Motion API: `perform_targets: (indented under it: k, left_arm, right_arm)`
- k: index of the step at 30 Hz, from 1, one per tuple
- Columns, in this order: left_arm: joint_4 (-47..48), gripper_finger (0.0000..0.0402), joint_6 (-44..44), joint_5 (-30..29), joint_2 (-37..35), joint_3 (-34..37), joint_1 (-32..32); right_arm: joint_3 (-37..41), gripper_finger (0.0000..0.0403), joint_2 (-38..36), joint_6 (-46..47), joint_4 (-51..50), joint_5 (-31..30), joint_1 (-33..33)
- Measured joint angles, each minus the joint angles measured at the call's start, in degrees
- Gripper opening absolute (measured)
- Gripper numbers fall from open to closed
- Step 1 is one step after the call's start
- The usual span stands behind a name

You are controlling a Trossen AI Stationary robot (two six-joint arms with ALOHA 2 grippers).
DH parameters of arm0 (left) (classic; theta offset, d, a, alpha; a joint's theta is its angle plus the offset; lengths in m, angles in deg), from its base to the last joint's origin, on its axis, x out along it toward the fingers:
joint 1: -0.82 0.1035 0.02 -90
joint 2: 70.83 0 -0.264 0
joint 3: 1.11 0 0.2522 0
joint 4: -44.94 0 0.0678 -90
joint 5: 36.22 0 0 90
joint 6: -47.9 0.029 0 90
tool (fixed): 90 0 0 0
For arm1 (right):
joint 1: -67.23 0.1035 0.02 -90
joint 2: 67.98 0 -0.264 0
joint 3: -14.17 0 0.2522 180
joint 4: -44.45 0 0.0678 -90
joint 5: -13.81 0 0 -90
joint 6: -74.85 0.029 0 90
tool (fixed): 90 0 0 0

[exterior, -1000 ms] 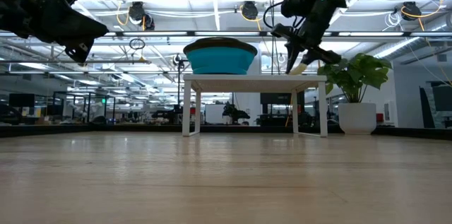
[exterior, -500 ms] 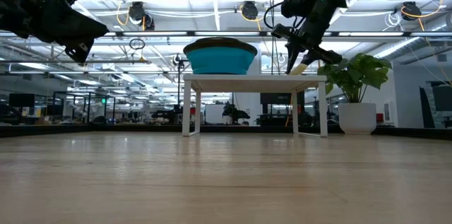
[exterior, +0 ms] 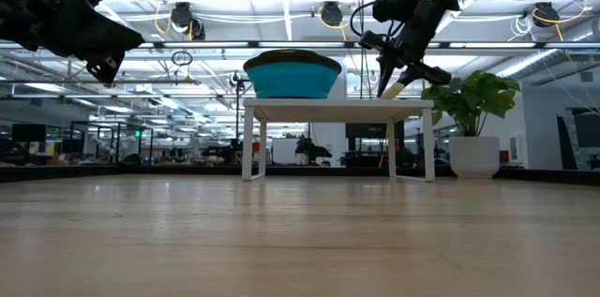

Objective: Pick & Place Fruit
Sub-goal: Put the knife on the shelf

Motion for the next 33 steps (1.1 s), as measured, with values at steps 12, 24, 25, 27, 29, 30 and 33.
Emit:
perform_targets:
  k: [12, 24, 25, 27, 29, 30, 33]
  left_arm:
    - [-0.02, 0.0021, 0.19, 0.09, -0.02, -0.01, 0.0]
    - [-0.35, 0.0021, 0.27, 0.16, -0.02, 0.0, -0.01]
    - [-0.36, 0.0021, 0.28, 0.17, -0.01, 0.01, -0.01]
    - [-0.36, 0.0021, 0.24, 0.2, -0.02, 0.01, 0.0]
    - [-0.38, 0.0021, 0.14, 0.21, -0.01, 0.0, -0.01]
    - [-0.39, 0.0021, 0.16, 0.22, 0.0, 0.01, -0.02]
    - [-0.39, 0.0021, 0.13, 0.22, 0.0, 0.0, -0.02]
  right_arm:
    - [6.25, 0.0078, 0.18, 2.36, 8.47, 2.09, 1.17]
    - [6.73, 0.0077, -1.38, 1.91, 10.03, 0.46, 1.31]
    - [6.73, 0.0077, -1.38, 1.85, 10.07, 0.44, 1.33]
    - [6.73, 0.0077, -1.38, 1.19, 10.13, 0.4, 1.54]
    - [6.73, 0.0077, -1.38, 0.32, 10.74, 0.4, 1.6]
    - [6.73, 0.0077, -1.38, 0.15, 11.1, 0.5, 1.6]
    - [6.78, 0.0077, -1.38, 0.01, 12.78, 3.42, 1.51]
